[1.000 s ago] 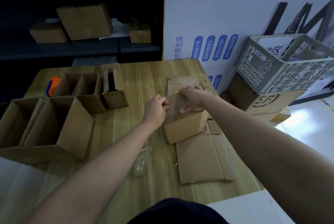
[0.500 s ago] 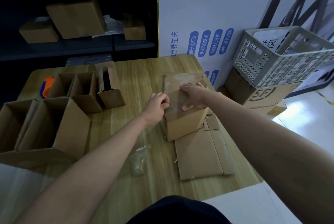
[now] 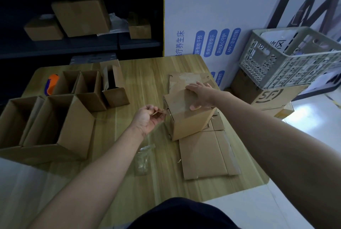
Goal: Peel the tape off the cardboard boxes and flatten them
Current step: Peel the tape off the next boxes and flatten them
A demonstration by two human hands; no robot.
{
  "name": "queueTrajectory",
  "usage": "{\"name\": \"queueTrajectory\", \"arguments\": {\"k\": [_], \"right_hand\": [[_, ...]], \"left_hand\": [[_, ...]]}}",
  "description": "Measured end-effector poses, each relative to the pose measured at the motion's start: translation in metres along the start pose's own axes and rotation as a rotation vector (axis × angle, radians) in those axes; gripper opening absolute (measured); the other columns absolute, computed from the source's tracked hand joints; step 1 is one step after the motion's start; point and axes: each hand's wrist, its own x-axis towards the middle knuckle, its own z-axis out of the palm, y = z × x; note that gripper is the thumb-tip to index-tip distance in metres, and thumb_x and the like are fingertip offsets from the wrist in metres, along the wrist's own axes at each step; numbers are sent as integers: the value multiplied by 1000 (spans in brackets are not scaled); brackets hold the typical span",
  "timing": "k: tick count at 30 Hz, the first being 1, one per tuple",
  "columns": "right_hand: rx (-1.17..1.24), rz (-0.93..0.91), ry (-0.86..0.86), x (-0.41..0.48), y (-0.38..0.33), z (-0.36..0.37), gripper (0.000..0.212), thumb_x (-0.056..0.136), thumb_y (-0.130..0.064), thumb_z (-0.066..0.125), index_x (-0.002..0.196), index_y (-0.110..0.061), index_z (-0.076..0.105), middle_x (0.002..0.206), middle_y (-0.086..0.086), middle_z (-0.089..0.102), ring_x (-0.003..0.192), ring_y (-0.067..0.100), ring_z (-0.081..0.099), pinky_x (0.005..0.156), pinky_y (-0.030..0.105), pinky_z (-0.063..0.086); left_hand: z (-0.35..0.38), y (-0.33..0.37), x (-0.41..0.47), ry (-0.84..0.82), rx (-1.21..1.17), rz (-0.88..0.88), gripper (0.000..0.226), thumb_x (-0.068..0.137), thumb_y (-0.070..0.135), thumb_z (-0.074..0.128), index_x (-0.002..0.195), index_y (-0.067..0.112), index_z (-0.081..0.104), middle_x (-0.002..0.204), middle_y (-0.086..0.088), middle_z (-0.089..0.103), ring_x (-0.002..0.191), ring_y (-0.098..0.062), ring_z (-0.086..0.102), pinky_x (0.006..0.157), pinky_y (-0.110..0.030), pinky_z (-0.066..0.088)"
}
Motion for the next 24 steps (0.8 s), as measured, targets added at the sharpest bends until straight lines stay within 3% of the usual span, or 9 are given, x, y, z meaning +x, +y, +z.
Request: {"name": "queueTrajectory", "arguments": {"k": [4,8,11,14,17,19,21,24], "right_hand": [[-89,-16,-72,3,2,0,96,80,-39,70,151,-33,6,159,-4,3,145,31,-9,113,56,-4],[-87,-18,-146,-2,-7,1,136,52,-64,78,145,-40,-18,157,-8,-15,141,34,-21,109,60,-7],[-79,-89,-64,-6,-15,6,144,47,-63,82,140,-44,-26,156,-9,-19,141,28,-25,110,55,-9],[-55,-153,54,-14,-10,4,138,51,-55,84,138,-51,-23,155,-8,-4,143,30,-8,112,55,3],[63,-135,72,-26,5,0,122,54,-50,83,136,-62,-7,150,-4,6,137,36,12,107,59,28],[150,-112,115,-33,20,0,110,57,-46,83,136,-59,8,146,-4,12,132,35,22,102,58,38],[288,-93,171,-40,38,0,99,58,-39,84,132,-53,20,139,-7,18,126,31,29,99,53,43],[410,-66,227,-48,60,-1,91,57,-35,86,125,-47,27,126,-14,20,120,25,35,93,36,46]], "left_hand": [[10,-8,1,74,-102,-58,33,93,-9,27,69,7,42,67,-12,47,60,-25,51,52,-39,56],[27,-7,1,96,-140,-71,33,94,-8,28,69,7,43,65,-11,47,60,-22,48,51,-36,56],[48,-5,0,59,-87,-83,32,96,-6,30,70,7,43,62,-11,45,57,-20,48,52,-31,56],[62,-5,-1,32,-20,-101,33,96,-5,28,70,9,41,56,-7,42,44,-14,44,45,-23,48],[67,-5,1,-5,25,-124,33,96,-4,24,70,12,36,54,-4,40,38,-10,37,34,-18,36],[70,-4,6,32,178,-59,33,94,-8,24,71,12,36,59,-4,40,42,-9,37,32,-18,33],[64,-1,13,159,520,108,29,93,-9,31,73,11,41,70,-6,46,53,-14,45,37,-17,38],[47,-1,17,264,1078,305,22,98,9,42,79,14,54,84,-8,61,80,-24,59,64,-26,47]]}}
